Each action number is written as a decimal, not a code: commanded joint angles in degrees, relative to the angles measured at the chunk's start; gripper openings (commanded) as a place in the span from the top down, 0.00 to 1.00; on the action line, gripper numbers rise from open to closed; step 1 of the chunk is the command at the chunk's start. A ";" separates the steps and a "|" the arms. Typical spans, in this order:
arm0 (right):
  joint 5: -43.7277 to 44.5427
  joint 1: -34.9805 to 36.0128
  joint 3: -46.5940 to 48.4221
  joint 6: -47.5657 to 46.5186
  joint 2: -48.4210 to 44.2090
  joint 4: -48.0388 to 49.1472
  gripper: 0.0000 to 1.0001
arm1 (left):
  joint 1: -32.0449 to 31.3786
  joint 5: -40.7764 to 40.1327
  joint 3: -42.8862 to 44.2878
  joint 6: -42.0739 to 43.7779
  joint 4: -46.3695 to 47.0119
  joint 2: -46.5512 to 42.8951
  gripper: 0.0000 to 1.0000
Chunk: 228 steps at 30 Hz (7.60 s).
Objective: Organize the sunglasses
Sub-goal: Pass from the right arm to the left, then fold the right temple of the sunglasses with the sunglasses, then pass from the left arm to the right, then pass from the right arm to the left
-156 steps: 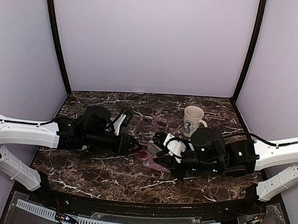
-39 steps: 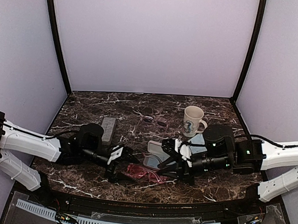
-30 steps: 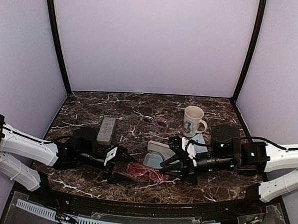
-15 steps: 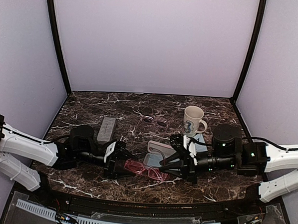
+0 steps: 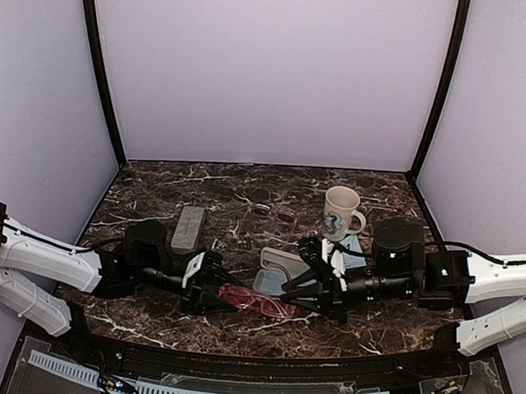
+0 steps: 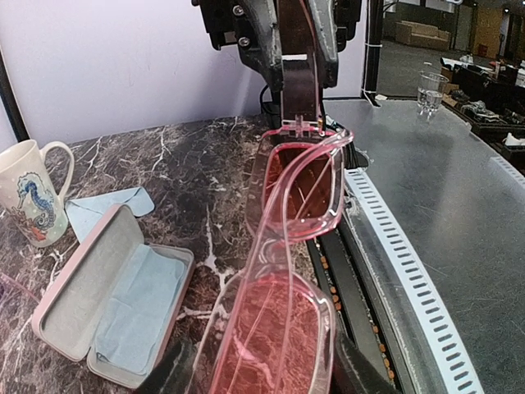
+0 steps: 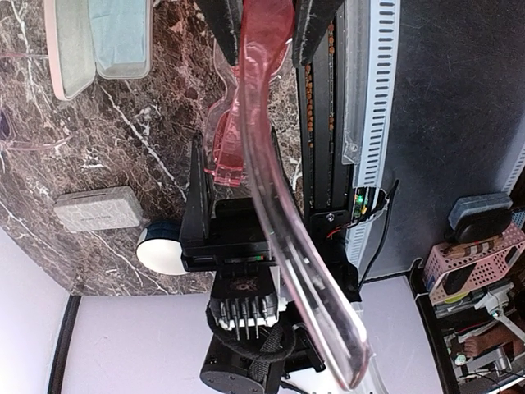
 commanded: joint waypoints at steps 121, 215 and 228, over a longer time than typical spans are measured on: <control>-5.04 -3.97 18.39 4.13 29.75 -13.54 0.19 | -0.79 -4.30 1.18 5.35 -7.46 -1.24 1.00; -12.74 -6.73 16.49 2.30 23.86 -22.65 0.68 | -5.96 -12.71 1.91 19.33 -13.11 -7.90 0.09; -29.33 -7.34 20.07 7.90 29.22 -22.78 0.67 | -14.69 -25.97 9.41 32.93 -25.43 -5.53 0.06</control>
